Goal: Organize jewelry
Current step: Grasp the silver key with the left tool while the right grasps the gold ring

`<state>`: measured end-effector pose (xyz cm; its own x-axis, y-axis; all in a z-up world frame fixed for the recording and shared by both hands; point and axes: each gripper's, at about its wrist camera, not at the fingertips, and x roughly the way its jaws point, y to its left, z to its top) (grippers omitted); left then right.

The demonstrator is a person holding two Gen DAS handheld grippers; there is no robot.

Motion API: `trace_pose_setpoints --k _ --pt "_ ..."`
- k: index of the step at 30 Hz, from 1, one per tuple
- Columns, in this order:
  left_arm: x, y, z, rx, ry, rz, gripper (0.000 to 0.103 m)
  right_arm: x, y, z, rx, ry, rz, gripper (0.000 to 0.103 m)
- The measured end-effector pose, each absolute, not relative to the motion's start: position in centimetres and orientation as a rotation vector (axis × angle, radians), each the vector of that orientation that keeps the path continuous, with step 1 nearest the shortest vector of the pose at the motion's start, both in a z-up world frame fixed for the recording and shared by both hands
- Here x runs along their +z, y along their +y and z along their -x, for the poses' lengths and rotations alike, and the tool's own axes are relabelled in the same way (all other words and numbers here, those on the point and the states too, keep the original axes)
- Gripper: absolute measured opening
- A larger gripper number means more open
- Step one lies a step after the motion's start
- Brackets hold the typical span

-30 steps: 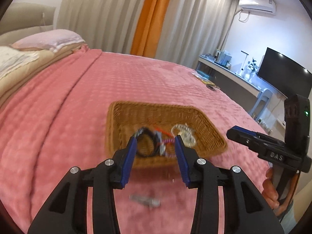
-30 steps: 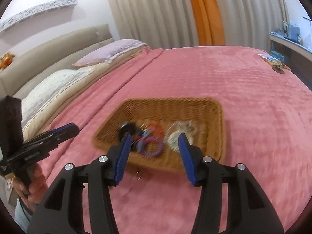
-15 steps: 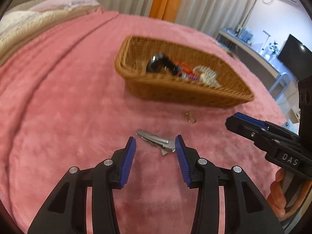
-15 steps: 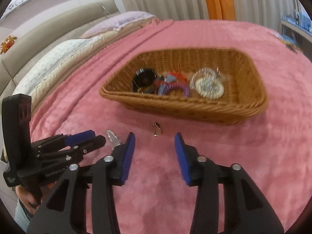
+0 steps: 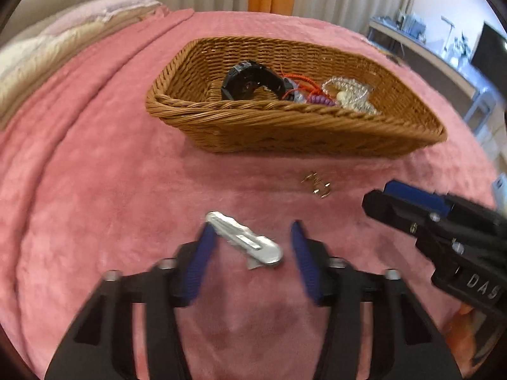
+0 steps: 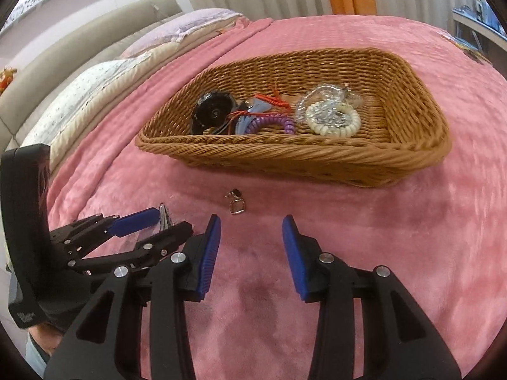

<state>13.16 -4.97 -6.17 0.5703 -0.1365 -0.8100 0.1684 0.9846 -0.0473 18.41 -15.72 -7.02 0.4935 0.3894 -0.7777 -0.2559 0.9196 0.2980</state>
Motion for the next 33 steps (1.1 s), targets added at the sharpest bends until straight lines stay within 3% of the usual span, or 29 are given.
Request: trace_pose_setpoints --k 1,3,10,13,15,33 --pt "-6.1 -4.5 -12.9 -0.199 0.947 -0.042 0.036 -7.0 -15.3 -18.6 0.394 0.985 -0.124 0.037" --pt "-6.0 -3.8 -12.8 -0.218 0.948 -0.045 0.022 -7.1 -13.8 -19.1 0.403 0.988 -0.055 0.037" --pt "-6.0 -0.4 -12.3 -0.33 0.934 -0.009 0.022 -8.4 -10.7 -21.3 0.404 1.018 0.08 0.035" --pt "-6.3 -0.5 -12.3 -0.344 0.928 -0.001 0.022 -9.0 -10.1 -21.9 0.404 1.026 0.104 0.028" --pt "-6.3 -0.6 -12.2 -0.353 0.922 0.003 0.021 -9.1 -9.8 -22.0 0.419 1.024 0.112 0.013" --pt "-3.4 -0.3 -8.7 -0.44 0.781 0.043 0.021 -4.3 -12.5 -15.1 0.486 0.904 0.046 0.013"
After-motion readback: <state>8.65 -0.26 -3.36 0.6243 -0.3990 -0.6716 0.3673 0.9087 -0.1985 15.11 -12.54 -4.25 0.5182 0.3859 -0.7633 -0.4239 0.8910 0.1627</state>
